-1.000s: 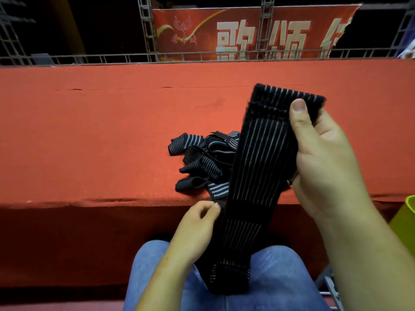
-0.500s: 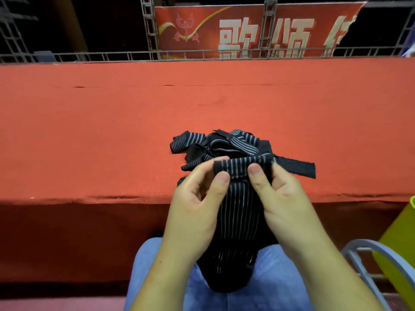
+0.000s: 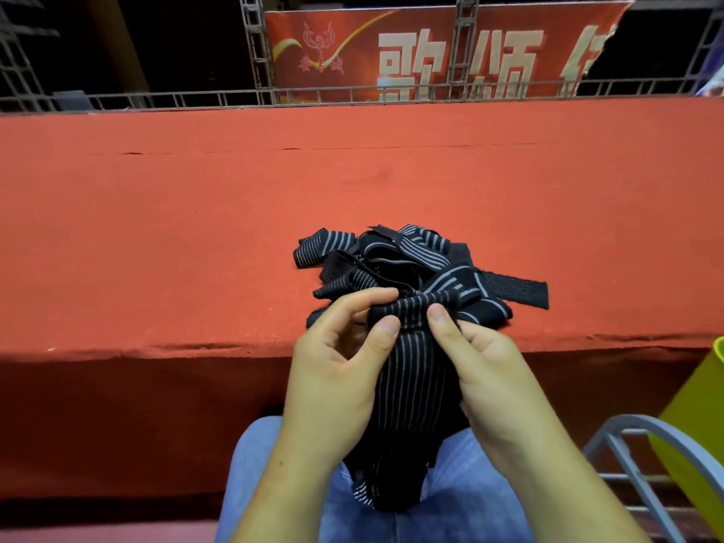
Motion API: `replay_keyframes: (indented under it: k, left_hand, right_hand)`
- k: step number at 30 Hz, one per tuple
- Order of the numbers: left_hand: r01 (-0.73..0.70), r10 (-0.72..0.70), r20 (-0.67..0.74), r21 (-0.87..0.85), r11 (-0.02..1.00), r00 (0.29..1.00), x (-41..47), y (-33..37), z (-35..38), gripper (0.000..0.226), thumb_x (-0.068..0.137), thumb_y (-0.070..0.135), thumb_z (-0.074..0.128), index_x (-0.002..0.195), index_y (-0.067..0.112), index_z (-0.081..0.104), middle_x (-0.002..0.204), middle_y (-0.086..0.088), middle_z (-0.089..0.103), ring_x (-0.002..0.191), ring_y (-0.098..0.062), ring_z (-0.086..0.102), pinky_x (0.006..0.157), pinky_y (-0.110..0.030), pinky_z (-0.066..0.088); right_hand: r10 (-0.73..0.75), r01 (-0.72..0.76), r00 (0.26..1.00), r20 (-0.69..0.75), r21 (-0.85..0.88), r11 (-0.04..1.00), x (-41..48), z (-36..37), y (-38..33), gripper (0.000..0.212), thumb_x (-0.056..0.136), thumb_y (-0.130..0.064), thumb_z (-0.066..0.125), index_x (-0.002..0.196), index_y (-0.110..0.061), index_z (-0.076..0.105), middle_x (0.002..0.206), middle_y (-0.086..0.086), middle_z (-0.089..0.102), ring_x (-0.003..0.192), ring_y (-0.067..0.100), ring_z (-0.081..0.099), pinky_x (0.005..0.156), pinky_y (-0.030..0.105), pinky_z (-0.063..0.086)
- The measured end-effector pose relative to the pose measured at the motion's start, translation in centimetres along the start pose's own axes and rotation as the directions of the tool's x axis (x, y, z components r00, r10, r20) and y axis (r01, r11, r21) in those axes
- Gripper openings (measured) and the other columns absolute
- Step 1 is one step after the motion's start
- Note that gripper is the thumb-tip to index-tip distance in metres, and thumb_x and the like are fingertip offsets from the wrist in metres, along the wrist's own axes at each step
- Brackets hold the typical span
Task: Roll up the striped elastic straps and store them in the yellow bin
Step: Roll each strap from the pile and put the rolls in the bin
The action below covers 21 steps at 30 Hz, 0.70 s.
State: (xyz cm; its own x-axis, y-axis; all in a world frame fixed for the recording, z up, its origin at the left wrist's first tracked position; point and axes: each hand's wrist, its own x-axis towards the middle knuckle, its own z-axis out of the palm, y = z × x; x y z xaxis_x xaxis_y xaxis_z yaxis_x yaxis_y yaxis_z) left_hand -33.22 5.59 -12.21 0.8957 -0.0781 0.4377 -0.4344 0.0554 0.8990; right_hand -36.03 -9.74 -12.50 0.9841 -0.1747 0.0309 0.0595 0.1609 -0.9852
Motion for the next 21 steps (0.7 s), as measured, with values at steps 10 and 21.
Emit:
replay_keyframes:
  k: [10, 21]
  left_hand:
    - [-0.018, 0.018, -0.010, 0.017, 1.000, 1.000, 0.01, 0.43, 0.40, 0.046, 0.091, -0.012, 0.065, 0.091, 0.032, 0.078, 0.110, 0.012, 0.077, 0.105, -0.004, 0.070, 0.088, -0.015, 0.049]
    - [0.057, -0.050, 0.085, -0.081, 0.995, 0.995, 0.02, 0.70, 0.28, 0.038, 0.092, 0.018, 0.061, 0.129, 0.025, 0.067, 0.123, 0.009, 0.074, 0.120, -0.007, 0.067, 0.102, -0.026, 0.051]
  right_hand:
    - [-0.031, 0.030, 0.999, 0.041, 0.014, 0.999, -0.36, 0.74, -0.99, 0.056, 0.094, -0.066, 0.060, 0.119, -0.020, 0.077, 0.117, 0.005, 0.080, 0.115, 0.022, 0.075, 0.109, 0.051, 0.052]
    - [-0.127, 0.128, 0.992, 0.010, -0.101, 0.987, -0.04, -0.05, -1.07, 0.020, 0.106, -0.025, 0.060, 0.115, -0.017, 0.076, 0.111, 0.003, 0.081, 0.107, 0.019, 0.077, 0.094, 0.039, 0.057]
